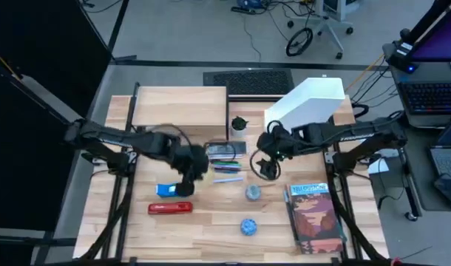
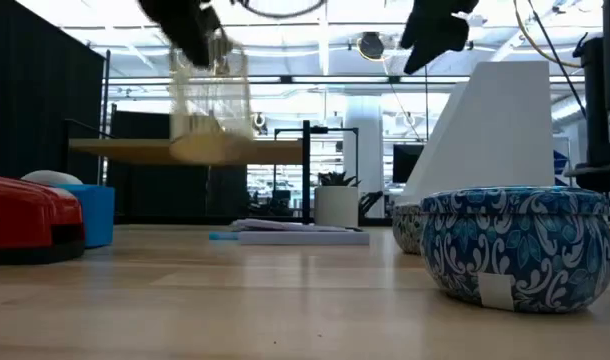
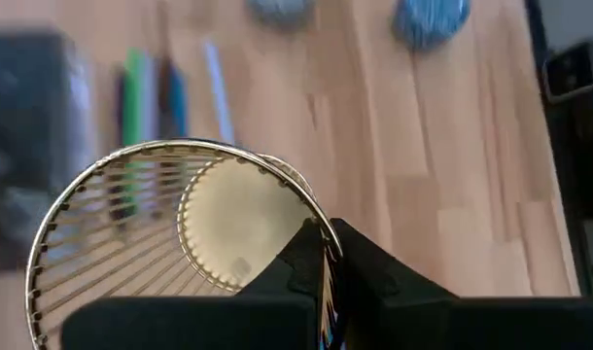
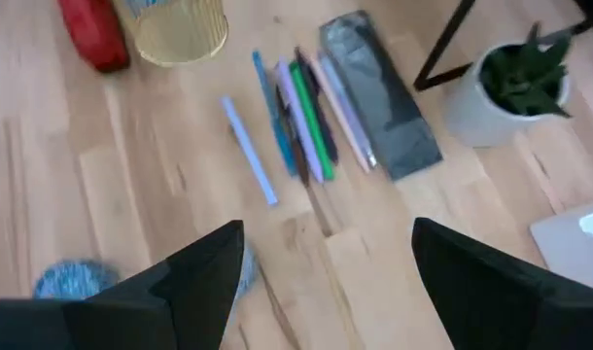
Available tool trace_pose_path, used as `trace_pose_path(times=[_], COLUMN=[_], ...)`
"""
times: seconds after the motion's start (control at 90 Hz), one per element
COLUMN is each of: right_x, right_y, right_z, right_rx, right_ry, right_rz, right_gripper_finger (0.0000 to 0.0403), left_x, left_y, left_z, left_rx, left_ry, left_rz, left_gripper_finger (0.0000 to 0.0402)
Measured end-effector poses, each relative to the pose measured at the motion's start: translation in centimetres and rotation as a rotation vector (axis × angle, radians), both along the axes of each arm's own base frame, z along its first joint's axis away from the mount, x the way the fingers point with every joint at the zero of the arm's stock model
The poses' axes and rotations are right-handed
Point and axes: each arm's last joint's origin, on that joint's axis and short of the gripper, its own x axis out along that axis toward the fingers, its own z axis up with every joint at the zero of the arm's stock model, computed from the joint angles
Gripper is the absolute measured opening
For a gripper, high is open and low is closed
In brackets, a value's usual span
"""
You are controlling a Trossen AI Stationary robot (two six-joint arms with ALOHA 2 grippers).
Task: Stock shelves
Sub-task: Remove the gold pen holder from the shelf, then remove the white flower pot from the right side of the shelf
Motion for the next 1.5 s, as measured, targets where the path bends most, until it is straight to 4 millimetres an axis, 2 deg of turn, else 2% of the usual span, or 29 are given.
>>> trace_pose_path(times=[0.089,0.189,0.289,0.456,0.6,0.911,1.111,1.311,1.5], right_x=[-0.1,-0.2,-0.3,-0.5,-0.5,-0.4,-0.4,-0.4,-0.3], right_y=[0.8,1.4,1.8,1.9,1.9,2.0,2.0,2.0,1.9], right_z=[-0.4,-1.1,-1.7,-2.2,-2.3,-2.2,-2.2,-2.2,-2.1], right_rx=[-0.016,-0.016,-0.018,-0.018,-0.022,-0.020,-0.019,-0.018,-0.016], right_ry=[0.002,0.016,0.029,0.050,0.052,0.044,0.041,0.041,0.031], right_rz=[0.031,0.050,0.066,0.071,0.076,0.082,0.081,0.081,0.078], right_gripper_finger=[0.0281,0.0281,0.0281,0.0281,0.0281,0.0281,0.0281,0.0281,0.0281], left_x=[0.4,1.0,2.1,3.5,3.9,4.3,5.0,4.5,3.9], left_y=[-1.9,-3.8,-5.2,-7.0,-7.4,-7.0,-7.2,-6.7,-5.8], left_z=[-1.7,-3.2,-4.5,-6.6,-7.7,-7.6,-6.0,-4.9,-2.0], left_rx=[0.037,0.124,0.119,0.098,0.098,0.068,0.041,0.035,0.046], left_ry=[0.060,0.063,0.039,0.018,0.050,0.055,0.011,0.045,0.096], left_rz=[-0.013,-0.046,-0.058,-0.089,-0.069,-0.014,-0.017,-0.014,0.031], left_gripper_finger=[0.0000,0.0000,0.0000,0.0000,0.0000,0.0012,0.0090,0.0175,0.0208])
